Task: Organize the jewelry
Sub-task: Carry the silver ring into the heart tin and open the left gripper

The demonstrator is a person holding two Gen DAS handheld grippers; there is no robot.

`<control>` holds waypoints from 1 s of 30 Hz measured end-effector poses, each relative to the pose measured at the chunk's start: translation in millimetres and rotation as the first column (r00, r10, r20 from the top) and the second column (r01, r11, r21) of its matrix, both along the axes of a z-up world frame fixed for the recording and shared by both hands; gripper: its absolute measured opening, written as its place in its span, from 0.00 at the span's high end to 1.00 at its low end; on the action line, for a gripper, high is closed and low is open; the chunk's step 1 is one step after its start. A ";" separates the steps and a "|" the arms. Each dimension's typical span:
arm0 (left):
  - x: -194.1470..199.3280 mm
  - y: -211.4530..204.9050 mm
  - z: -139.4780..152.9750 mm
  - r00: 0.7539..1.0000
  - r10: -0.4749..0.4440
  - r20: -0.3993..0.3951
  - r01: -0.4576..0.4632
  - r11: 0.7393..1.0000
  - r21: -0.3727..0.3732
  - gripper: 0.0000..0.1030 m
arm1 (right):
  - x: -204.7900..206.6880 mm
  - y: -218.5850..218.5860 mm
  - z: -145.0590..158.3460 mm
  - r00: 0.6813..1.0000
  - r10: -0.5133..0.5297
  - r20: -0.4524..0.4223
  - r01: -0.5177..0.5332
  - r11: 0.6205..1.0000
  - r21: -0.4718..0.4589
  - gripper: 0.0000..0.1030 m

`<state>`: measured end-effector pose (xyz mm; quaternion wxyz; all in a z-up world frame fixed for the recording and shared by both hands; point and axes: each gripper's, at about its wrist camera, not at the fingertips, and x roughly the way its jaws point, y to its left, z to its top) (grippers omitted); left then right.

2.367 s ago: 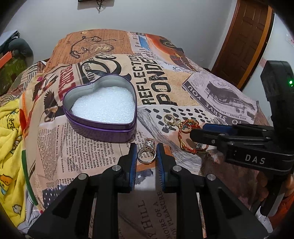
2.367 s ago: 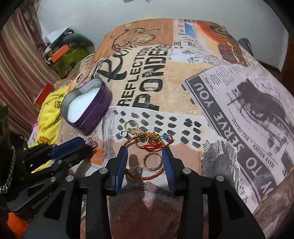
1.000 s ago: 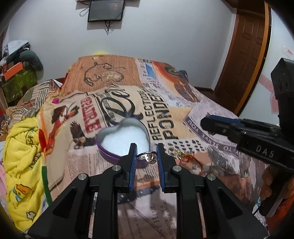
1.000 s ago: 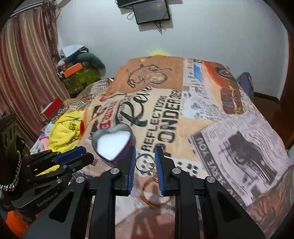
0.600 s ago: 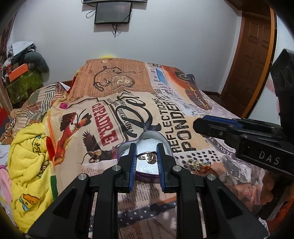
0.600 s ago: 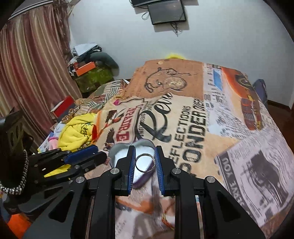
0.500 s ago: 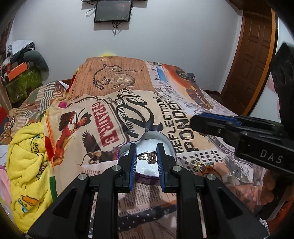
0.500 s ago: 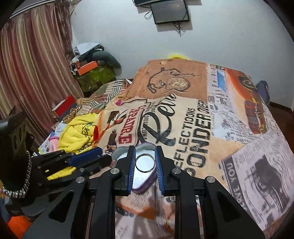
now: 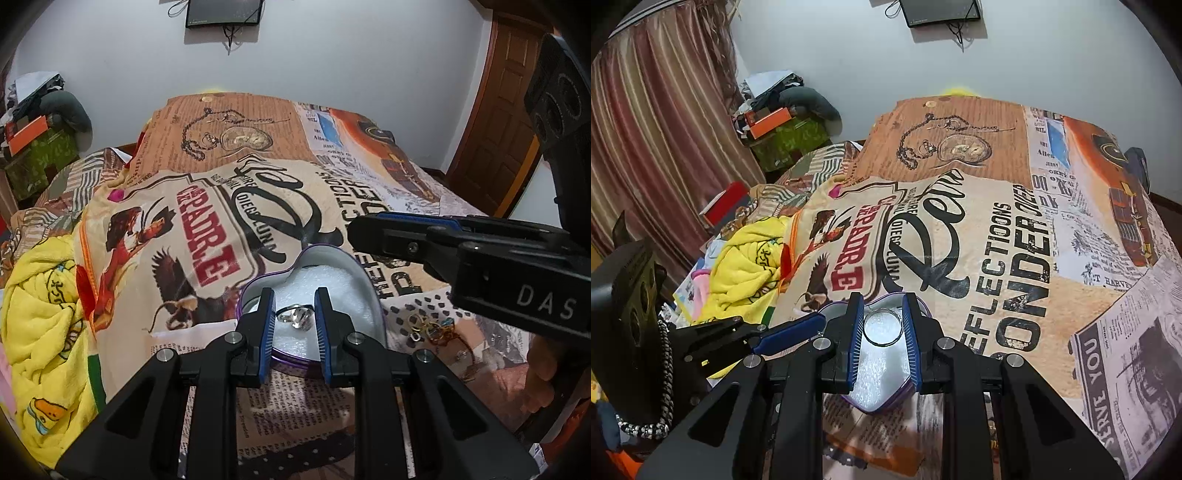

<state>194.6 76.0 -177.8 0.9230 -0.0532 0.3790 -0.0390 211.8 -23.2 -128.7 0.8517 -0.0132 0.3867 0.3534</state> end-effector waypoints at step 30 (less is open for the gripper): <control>-40.4 10.5 32.9 0.995 0.089 0.046 -0.092 0.994 0.058 0.61 | -27.0 -34.7 21.3 0.996 -0.069 0.055 0.071 0.997 -0.030 0.65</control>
